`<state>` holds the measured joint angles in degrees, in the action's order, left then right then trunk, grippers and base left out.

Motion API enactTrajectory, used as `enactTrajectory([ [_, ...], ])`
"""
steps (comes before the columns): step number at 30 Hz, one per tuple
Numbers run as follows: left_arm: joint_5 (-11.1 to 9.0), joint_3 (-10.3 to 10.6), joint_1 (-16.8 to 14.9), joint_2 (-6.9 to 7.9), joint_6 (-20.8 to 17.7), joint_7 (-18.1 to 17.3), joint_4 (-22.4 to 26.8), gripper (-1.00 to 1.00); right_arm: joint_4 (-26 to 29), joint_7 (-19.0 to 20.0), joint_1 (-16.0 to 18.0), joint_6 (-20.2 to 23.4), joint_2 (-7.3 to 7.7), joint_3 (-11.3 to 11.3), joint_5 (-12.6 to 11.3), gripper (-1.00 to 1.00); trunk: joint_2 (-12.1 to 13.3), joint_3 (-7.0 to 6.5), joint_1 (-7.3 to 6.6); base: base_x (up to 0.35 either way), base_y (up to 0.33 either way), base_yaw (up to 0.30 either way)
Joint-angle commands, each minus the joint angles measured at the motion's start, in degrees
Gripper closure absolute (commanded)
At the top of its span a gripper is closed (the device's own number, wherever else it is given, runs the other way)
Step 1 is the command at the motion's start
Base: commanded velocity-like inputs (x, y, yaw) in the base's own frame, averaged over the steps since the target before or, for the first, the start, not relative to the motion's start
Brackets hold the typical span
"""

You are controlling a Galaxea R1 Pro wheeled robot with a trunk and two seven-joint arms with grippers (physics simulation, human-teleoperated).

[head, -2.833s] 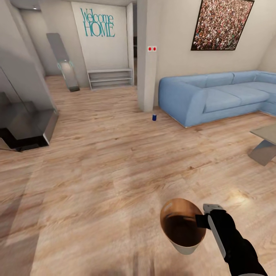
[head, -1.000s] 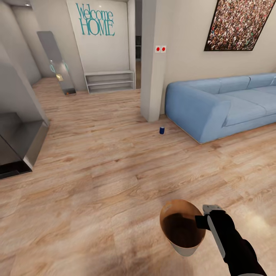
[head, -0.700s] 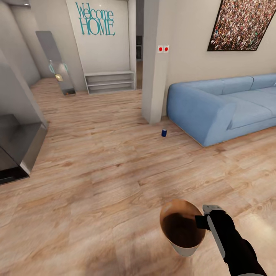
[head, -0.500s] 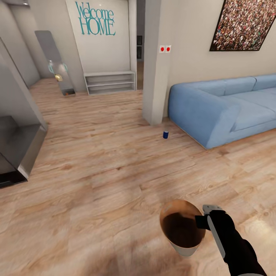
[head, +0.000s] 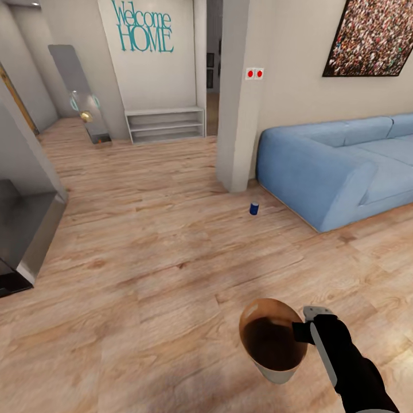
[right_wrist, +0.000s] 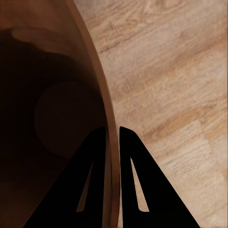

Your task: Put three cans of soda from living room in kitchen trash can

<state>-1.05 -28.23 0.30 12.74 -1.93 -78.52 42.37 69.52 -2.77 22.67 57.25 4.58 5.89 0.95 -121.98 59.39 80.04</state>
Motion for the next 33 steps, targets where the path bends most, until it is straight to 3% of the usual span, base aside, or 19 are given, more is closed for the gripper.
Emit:
enactTrajectory([
  [1,0.00,-0.01,0.01,0.00,0.00,0.01,0.00,-1.00,0.01,0.31,0.01,-0.03,-0.01,0.00,-0.60,1.00,0.00,0.00,0.00,0.342,0.112,0.000],
  [33,-0.01,-0.02,0.00,0.00,0.00,0.01,0.00,-1.00,0.01,0.35,0.01,-0.03,-0.01,0.00,-0.60,1.00,0.00,0.00,0.00,0.342,0.112,0.000],
])
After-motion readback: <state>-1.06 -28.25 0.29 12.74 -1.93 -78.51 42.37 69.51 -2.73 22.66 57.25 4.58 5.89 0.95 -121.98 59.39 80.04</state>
